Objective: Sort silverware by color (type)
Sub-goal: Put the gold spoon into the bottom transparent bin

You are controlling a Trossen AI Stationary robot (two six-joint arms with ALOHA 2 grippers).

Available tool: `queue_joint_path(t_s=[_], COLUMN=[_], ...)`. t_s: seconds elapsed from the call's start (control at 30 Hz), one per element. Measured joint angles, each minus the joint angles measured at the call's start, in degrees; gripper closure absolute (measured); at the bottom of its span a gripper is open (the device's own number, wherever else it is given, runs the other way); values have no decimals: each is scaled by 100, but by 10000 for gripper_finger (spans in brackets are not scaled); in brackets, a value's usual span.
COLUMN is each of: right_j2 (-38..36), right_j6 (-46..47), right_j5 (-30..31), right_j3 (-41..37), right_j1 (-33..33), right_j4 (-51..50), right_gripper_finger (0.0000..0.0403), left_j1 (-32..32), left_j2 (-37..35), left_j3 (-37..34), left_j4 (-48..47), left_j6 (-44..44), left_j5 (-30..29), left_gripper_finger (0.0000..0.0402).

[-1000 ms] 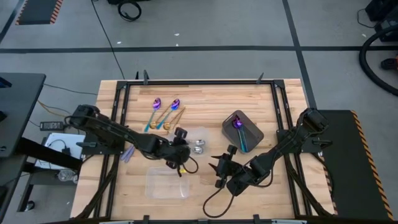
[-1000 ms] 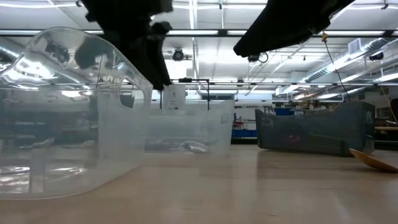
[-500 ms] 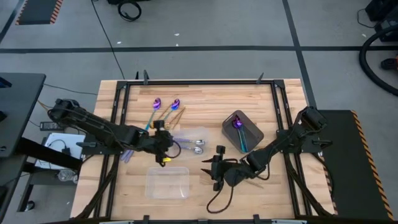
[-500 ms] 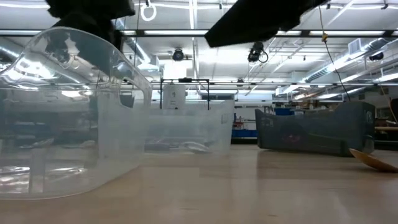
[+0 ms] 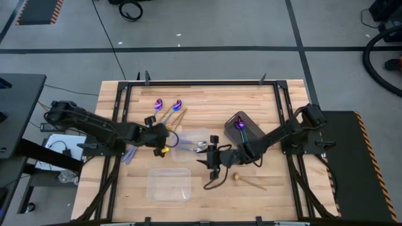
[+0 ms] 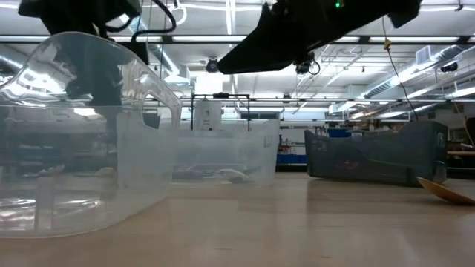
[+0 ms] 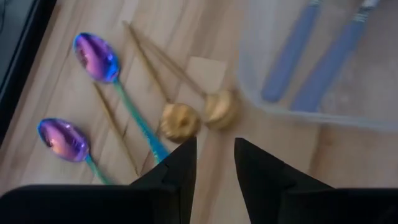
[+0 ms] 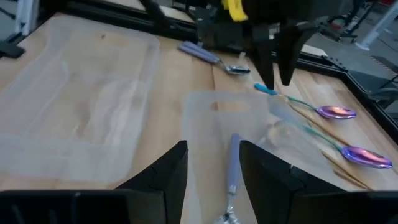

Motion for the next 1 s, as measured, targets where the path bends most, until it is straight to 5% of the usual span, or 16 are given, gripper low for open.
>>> queue_joint_path(t_s=[0.63,1.0], right_j2=[0,0], right_j6=[48,51], right_j5=[-558,-557], right_j3=[0,-207], right_j1=[-299,-315], right_j4=[176,478], right_gripper_finger=[247,247], left_j1=[2192,2608], left_j2=[13,15], left_j3=[-648,-968], left_j4=[942,1693], left_j6=[-253,204], left_j5=[446,669], left_gripper_finger=[282,212])
